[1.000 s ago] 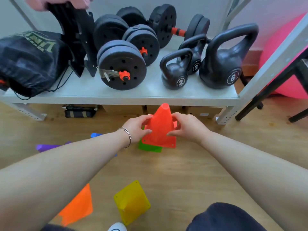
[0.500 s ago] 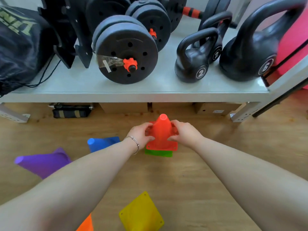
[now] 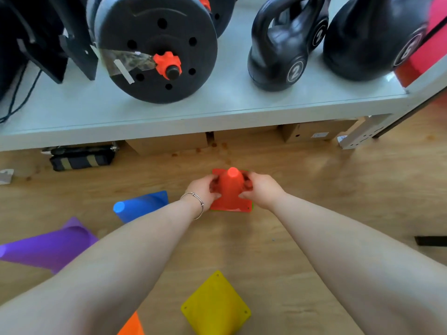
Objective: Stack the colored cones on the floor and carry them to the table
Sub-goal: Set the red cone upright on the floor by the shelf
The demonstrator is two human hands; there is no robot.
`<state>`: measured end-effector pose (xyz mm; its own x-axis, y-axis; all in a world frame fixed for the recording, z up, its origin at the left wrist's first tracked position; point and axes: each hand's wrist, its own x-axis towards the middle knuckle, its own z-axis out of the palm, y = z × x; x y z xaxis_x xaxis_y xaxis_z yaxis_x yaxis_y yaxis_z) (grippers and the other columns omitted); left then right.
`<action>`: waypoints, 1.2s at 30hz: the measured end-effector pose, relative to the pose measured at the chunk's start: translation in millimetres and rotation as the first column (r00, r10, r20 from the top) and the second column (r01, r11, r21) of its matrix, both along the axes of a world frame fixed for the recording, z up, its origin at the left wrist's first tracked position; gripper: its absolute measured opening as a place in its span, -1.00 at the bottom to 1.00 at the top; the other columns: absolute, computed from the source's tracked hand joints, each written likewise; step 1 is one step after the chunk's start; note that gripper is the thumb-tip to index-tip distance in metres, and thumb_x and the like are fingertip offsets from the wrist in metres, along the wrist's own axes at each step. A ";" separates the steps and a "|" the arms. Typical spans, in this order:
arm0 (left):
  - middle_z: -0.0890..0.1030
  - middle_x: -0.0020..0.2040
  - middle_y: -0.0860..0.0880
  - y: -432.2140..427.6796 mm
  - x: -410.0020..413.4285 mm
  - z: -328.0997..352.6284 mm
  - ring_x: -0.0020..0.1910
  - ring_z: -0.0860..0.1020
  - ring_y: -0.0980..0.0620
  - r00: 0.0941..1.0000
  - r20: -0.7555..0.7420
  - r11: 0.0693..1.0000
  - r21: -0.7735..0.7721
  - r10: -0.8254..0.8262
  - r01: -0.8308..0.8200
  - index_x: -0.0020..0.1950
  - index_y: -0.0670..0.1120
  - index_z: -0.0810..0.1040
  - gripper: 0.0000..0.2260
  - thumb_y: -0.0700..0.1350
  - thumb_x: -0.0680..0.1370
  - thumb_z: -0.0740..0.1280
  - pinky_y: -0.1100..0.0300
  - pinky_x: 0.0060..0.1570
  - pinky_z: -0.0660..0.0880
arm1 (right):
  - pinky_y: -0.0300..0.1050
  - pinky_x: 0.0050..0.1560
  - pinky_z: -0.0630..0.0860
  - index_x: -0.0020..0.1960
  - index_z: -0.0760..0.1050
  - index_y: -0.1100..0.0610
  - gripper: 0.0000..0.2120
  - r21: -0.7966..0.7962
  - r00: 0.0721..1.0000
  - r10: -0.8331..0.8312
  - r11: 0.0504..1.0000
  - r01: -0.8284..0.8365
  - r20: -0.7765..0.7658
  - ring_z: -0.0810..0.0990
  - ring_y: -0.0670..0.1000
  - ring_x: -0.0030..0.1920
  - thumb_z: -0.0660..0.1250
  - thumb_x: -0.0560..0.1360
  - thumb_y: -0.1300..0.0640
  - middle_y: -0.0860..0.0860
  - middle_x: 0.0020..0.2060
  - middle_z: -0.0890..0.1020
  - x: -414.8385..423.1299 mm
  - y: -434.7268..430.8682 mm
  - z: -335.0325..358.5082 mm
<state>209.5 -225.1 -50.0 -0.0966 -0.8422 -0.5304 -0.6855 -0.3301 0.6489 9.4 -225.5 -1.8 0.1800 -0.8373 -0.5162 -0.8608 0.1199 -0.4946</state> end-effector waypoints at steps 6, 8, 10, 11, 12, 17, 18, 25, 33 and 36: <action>0.59 0.26 -0.09 5.2 -2.4 4.2 0.20 0.57 -0.10 1.000 -0.003 1.000 0.006 0.013 -0.013 0.41 -0.01 0.38 -0.43 -0.24 0.43 0.42 0.01 0.26 0.47 | -0.07 0.29 0.47 0.50 0.31 0.05 -0.32 0.059 0.997 -0.058 0.997 0.055 0.048 0.55 0.08 0.30 0.48 0.44 0.13 0.07 0.30 0.58 -1.1 2.2 2.2; 0.61 0.23 -0.10 11.4 -6.4 6.8 0.16 0.60 -0.05 0.999 -0.028 1.000 0.000 0.027 -0.027 0.36 -0.04 0.44 -0.47 -0.26 0.42 0.44 0.07 0.25 0.48 | -0.16 0.22 0.48 0.47 0.35 0.03 -0.32 0.056 0.996 -0.063 0.997 0.059 0.056 0.57 0.05 0.27 0.51 0.41 0.14 0.05 0.27 0.60 -8.1 7.3 4.3; 0.62 0.20 -0.09 21.2 -13.0 8.9 0.14 0.60 0.01 1.000 -0.026 1.000 -0.011 0.014 -0.014 0.33 -0.05 0.49 -0.49 -0.24 0.39 0.47 0.21 0.20 0.47 | -0.18 0.15 0.50 0.44 0.39 -0.01 -0.31 0.061 0.996 -0.066 0.996 0.062 0.065 0.60 0.00 0.22 0.54 0.37 0.15 0.02 0.23 0.63 -18.1 15.3 6.4; 0.63 0.18 -0.08 26.5 -17.1 10.2 0.14 0.60 0.03 1.000 -0.017 1.000 -0.016 -0.001 0.001 0.32 -0.06 0.50 -0.49 -0.22 0.38 0.49 0.28 0.16 0.44 | -0.18 0.14 0.53 0.43 0.41 -0.03 -0.30 0.064 0.996 -0.062 0.996 0.058 0.066 0.61 -0.02 0.20 0.56 0.35 0.14 0.01 0.21 0.64 -24.1 19.7 7.6; 0.64 0.17 -0.08 31.6 -22.1 11.3 0.13 0.61 0.05 1.000 -0.012 1.000 -0.015 -0.013 0.013 0.31 -0.06 0.50 -0.48 -0.20 0.37 0.50 0.31 0.14 0.43 | -0.18 0.14 0.54 0.42 0.43 -0.04 -0.30 0.064 0.996 -0.055 0.997 0.051 0.065 0.62 -0.03 0.19 0.57 0.33 0.14 0.00 0.19 0.64 -30.3 23.9 8.5; 0.63 0.16 -0.12 51.9 -53.0 19.6 0.02 0.64 -0.01 0.996 -0.036 0.996 0.030 -0.081 0.082 0.29 -0.08 0.51 -0.47 -0.18 0.34 0.54 0.19 0.15 0.51 | -0.13 0.21 0.53 0.38 0.48 0.04 -0.31 0.060 0.999 -0.038 0.998 0.036 0.035 0.62 -0.02 0.19 0.60 0.28 0.08 0.02 0.16 0.67 -63.2 49.8 10.7; 0.63 0.15 -0.12 55.3 -58.9 20.1 0.00 0.64 -0.01 0.994 -0.027 0.994 0.029 -0.105 0.106 0.28 -0.09 0.52 -0.47 -0.17 0.34 0.55 0.20 0.13 0.51 | -0.11 0.23 0.51 0.37 0.48 0.06 -0.31 0.059 0.999 -0.032 0.998 0.031 0.022 0.62 0.00 0.19 0.61 0.29 0.07 0.03 0.17 0.66 -69.9 55.3 10.4; 0.65 0.12 -0.11 68.1 -82.2 26.1 0.02 0.64 -0.04 0.979 0.122 0.987 0.017 -0.162 0.161 0.23 -0.09 0.53 -0.51 -0.11 0.34 0.55 0.16 0.11 0.52 | -0.21 0.23 0.47 0.41 0.44 0.10 -0.30 0.046 0.999 -0.039 0.998 0.038 0.038 0.60 0.01 0.23 0.59 0.32 0.10 0.07 0.22 0.65 -88.6 69.6 1.7; 0.49 0.26 -0.17 70.7 -98.6 58.1 0.22 0.50 -0.22 0.719 0.517 0.880 0.181 -0.465 0.439 0.43 -0.04 0.25 -0.46 0.09 0.52 0.31 -0.01 0.09 0.47 | -0.01 0.06 0.50 0.35 0.37 0.09 -0.38 -0.020 0.939 0.234 0.969 -0.247 -0.251 0.57 0.20 0.19 0.50 0.37 -0.05 0.11 0.17 0.59 -80.7 61.4 8.0; 0.29 0.46 -0.19 78.7 -93.8 70.8 0.41 0.32 -0.21 0.635 0.633 0.870 0.134 -0.443 0.474 0.50 -0.05 0.12 -0.38 0.10 0.54 0.27 -0.07 0.30 0.34 | 0.00 0.26 0.43 0.43 0.29 0.09 -0.26 -0.138 0.881 0.342 0.905 -0.402 -0.327 0.49 0.16 0.32 0.47 0.37 -0.14 0.09 0.28 0.52 -83.7 62.6 15.5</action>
<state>115.8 -146.4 20.8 -0.1367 -0.8040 -0.5787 -0.9877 0.1557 0.0170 -74.3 -162.9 13.7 0.3673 -0.8271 -0.4255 -0.9296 -0.3110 -0.1979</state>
